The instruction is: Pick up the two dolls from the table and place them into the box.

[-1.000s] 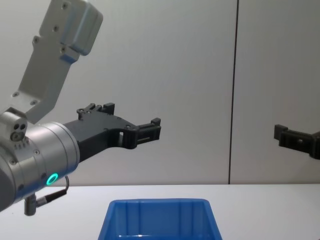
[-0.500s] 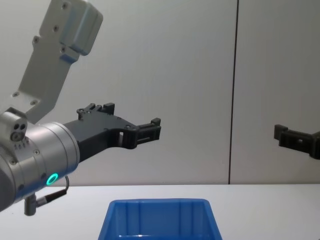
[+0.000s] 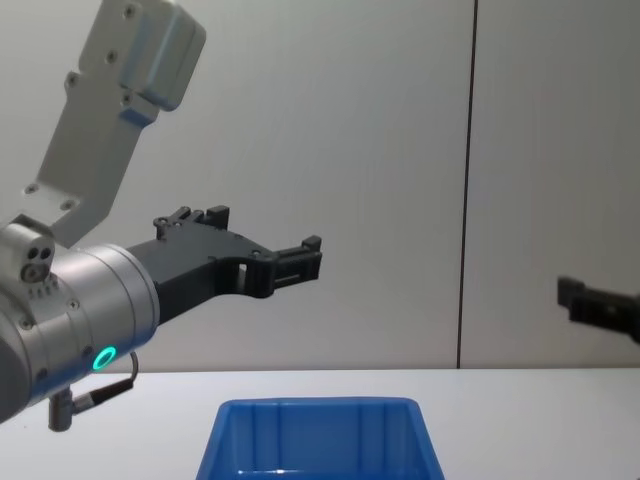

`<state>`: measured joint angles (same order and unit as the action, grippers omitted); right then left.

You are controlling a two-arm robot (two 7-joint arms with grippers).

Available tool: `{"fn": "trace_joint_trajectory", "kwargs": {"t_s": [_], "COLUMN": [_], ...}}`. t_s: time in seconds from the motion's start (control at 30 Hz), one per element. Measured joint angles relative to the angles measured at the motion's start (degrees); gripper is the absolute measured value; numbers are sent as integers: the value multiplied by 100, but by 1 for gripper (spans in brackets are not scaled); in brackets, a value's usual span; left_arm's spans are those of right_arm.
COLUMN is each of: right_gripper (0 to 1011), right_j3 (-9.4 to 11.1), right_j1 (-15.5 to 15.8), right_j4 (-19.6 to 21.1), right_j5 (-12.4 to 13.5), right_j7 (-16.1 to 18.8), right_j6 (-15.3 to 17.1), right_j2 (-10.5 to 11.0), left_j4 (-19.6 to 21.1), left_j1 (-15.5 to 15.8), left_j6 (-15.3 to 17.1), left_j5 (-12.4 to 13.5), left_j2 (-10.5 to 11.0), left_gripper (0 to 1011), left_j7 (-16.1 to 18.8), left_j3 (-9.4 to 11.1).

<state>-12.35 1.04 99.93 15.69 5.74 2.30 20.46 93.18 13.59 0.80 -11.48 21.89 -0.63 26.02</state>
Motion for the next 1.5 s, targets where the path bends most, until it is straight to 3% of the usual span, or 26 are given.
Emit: {"fn": "trace_joint_trajectory", "kwargs": {"t_s": [0.57, 0.87, 1.5], "right_gripper": [1001, 1001, 1001], "right_j3": [221, 276, 169], "right_j1": [338, 445, 298], "right_j4": [-282, -400, -935], "right_j5": [-56, -80, -188], "right_j7": [435, 595, 870], "right_j6": [373, 537, 873], "right_j2": [486, 624, 503], "left_j4": [0, 0, 0], "left_j1": [0, 0, 0], "left_j6": [0, 0, 0], "left_j5": [0, 0, 0], "left_j2": [0, 0, 0], "left_gripper": [1003, 1003, 1003], "left_j7": [0, 0, 0], "left_j3": [0, 0, 0]}}
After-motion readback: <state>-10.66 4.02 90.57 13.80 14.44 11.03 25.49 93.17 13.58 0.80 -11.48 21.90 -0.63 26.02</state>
